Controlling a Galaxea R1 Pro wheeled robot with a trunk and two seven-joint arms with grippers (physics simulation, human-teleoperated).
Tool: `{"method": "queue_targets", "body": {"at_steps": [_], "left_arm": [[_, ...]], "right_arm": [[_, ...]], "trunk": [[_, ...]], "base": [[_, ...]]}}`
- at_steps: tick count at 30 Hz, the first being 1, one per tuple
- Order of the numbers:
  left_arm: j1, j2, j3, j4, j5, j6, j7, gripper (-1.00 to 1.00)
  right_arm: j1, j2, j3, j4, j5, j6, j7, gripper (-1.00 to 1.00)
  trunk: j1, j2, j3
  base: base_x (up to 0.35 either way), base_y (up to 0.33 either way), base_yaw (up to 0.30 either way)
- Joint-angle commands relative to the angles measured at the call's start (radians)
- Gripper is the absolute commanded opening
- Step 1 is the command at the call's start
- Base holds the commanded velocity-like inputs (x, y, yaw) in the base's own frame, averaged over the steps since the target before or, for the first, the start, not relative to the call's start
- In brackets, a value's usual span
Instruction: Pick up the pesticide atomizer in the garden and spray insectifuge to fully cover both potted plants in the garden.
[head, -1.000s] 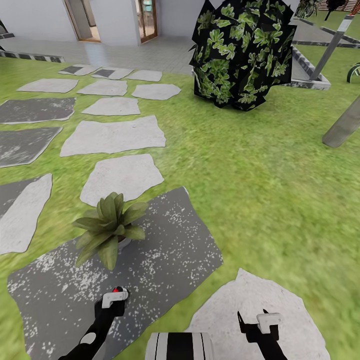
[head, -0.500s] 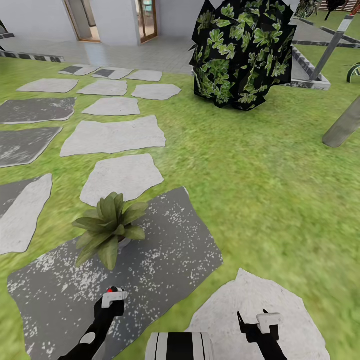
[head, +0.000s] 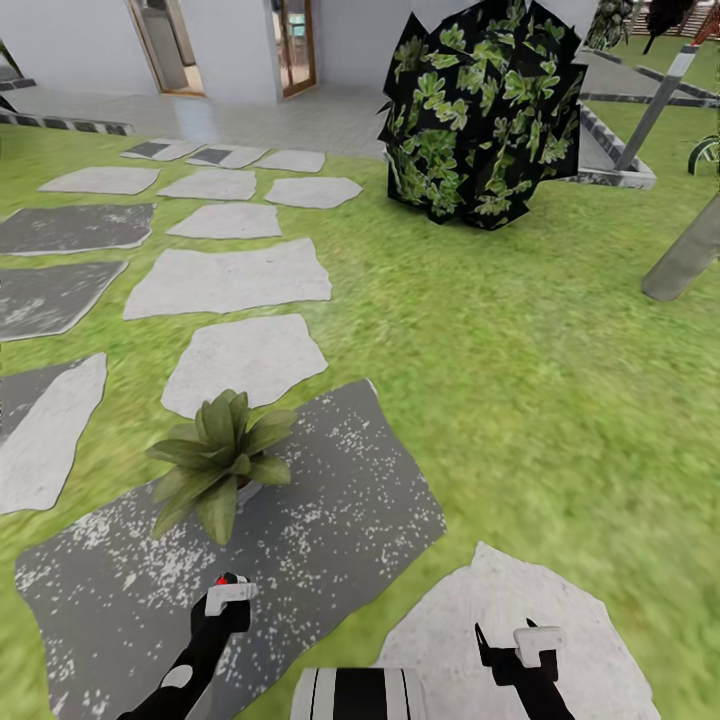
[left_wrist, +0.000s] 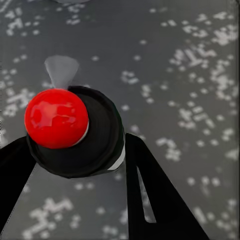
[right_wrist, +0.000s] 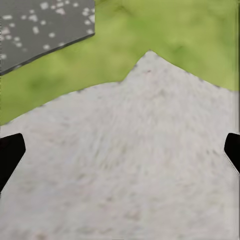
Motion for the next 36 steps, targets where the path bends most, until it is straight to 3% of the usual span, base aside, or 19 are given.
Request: {"method": "queue_targets", "body": {"at_steps": [1, 6, 14, 23, 29, 36], "left_arm": [[0.000, 0.000, 0.003, 0.001, -0.002, -0.003, -0.001, -1.00], [0.000, -0.001, 0.003, 0.002, -0.002, -0.003, -0.001, -1.00], [0.000, 0.000, 0.004, 0.002, -0.003, -0.005, -0.001, -1.00], [0.000, 0.000, 0.004, 0.001, -0.003, -0.004, -0.001, -1.00], [0.000, 0.001, 0.003, 0.000, -0.003, -0.003, -0.001, -1.00], [0.001, 0.005, 0.003, -0.007, -0.003, -0.003, -0.002, -1.00]], "right_arm": [[0.000, 0.000, 0.000, 0.001, 0.004, -0.003, 0.000, 1.00], [0.000, 0.000, 0.000, 0.001, 0.004, -0.002, 0.000, 1.00], [0.000, 0.000, 0.000, 0.000, 0.004, -0.002, 0.000, 1.00], [0.000, 0.000, 0.000, 0.001, 0.004, -0.003, 0.000, 1.00], [0.000, 0.000, 0.000, 0.001, 0.004, -0.003, 0.000, 1.00], [0.000, 0.000, -0.003, 0.002, 0.005, -0.003, -0.001, 1.00]], "trunk": [[-0.001, 0.000, 0.003], [-0.003, 0.001, 0.023], [-0.003, 0.001, 0.023], [-0.003, 0.001, 0.023], [-0.003, 0.001, 0.023], [-0.003, 0.001, 0.023]], "base": [[0.000, 0.000, 0.000], [0.000, 0.000, 0.000], [-0.006, 0.000, 0.000], [-0.298, 0.000, 0.008], [-0.300, 0.000, 0.202], [-0.033, 0.000, 0.272]]}}
